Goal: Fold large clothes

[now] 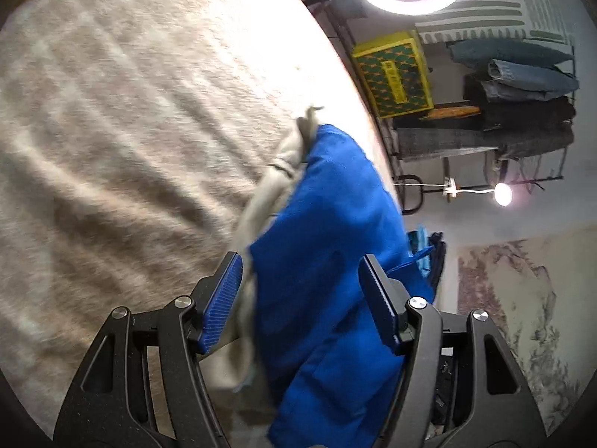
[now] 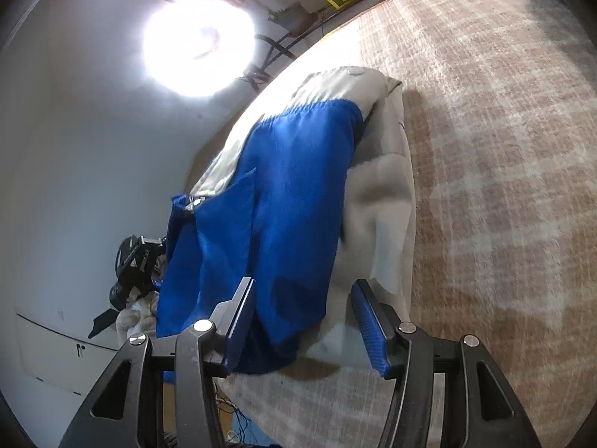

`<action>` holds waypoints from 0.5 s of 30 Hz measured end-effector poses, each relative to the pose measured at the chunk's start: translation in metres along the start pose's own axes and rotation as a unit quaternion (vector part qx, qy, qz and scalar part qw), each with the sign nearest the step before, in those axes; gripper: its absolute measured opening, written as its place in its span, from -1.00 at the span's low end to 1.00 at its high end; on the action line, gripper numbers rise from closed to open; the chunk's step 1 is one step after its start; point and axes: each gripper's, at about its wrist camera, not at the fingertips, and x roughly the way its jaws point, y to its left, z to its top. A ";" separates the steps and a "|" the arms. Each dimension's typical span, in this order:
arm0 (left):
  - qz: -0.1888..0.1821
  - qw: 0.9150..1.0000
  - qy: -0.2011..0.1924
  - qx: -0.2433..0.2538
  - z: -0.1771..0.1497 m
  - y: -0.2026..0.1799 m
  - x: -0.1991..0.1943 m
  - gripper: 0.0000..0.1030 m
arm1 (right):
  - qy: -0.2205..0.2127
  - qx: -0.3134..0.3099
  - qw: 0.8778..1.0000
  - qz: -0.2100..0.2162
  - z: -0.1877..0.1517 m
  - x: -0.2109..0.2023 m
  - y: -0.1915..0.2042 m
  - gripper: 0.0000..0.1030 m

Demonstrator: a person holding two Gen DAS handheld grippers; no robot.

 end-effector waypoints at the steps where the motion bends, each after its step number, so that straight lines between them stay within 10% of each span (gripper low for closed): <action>1: 0.004 1.000 -0.001 0.009 0.001 -0.004 0.001 -0.05 | -0.003 0.001 1.000 0.003 0.001 -0.002 0.000 0.00; 5: 0.016 0.998 0.001 0.057 -0.003 -0.023 0.004 -0.80 | -0.010 0.001 1.000 0.011 0.007 -0.006 0.003 -0.62; 15: 0.062 0.986 0.012 0.152 -0.056 -0.061 -0.022 -0.92 | -0.077 -0.049 0.996 -0.025 0.040 -0.055 0.017 -0.95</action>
